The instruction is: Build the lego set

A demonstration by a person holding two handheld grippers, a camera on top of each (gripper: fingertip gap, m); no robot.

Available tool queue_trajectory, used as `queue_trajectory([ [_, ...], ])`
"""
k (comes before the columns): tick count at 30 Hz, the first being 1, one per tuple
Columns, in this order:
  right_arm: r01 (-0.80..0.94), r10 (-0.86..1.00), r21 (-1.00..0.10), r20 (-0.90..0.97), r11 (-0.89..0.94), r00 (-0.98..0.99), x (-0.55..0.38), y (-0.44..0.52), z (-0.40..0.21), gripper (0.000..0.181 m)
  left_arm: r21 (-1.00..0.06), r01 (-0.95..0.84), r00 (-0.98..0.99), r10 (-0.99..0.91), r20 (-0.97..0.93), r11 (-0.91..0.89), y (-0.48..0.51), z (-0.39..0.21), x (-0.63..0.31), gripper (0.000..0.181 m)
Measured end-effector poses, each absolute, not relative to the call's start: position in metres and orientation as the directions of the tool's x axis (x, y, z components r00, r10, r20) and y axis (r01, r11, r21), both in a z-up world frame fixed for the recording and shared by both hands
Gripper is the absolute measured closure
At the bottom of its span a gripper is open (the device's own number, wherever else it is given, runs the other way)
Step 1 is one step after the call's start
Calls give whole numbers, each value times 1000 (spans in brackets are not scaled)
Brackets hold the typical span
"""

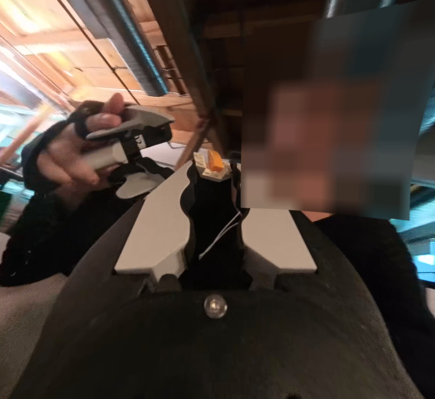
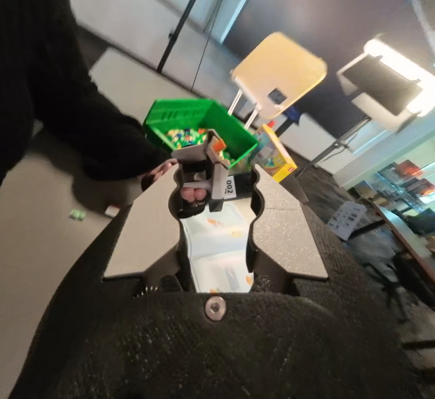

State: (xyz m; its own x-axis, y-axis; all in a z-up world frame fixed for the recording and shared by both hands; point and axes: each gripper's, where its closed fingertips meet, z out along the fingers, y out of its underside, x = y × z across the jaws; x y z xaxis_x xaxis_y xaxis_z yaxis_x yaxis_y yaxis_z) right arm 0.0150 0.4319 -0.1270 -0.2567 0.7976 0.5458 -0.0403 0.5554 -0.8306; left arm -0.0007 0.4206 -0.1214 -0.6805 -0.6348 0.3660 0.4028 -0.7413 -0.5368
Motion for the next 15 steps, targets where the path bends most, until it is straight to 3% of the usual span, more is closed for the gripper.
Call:
queue_trajectory([
  [5, 169, 691, -684, 630, 710, -354, 1, 425, -143, 148, -456, 325, -768, -513, 384, -828, 424, -129, 1, 152],
  [8, 168, 702, -703, 598, 691, -386, -1, 422, -142, 157, -464, 301, -779, -495, 385, -833, 421, -130, 1, 152],
  [15, 156, 675, -698, 570, 698, -469, -5, 413, -140, 156, -485, 224, -816, -434, 381, -846, 411, -132, 3, 152],
])
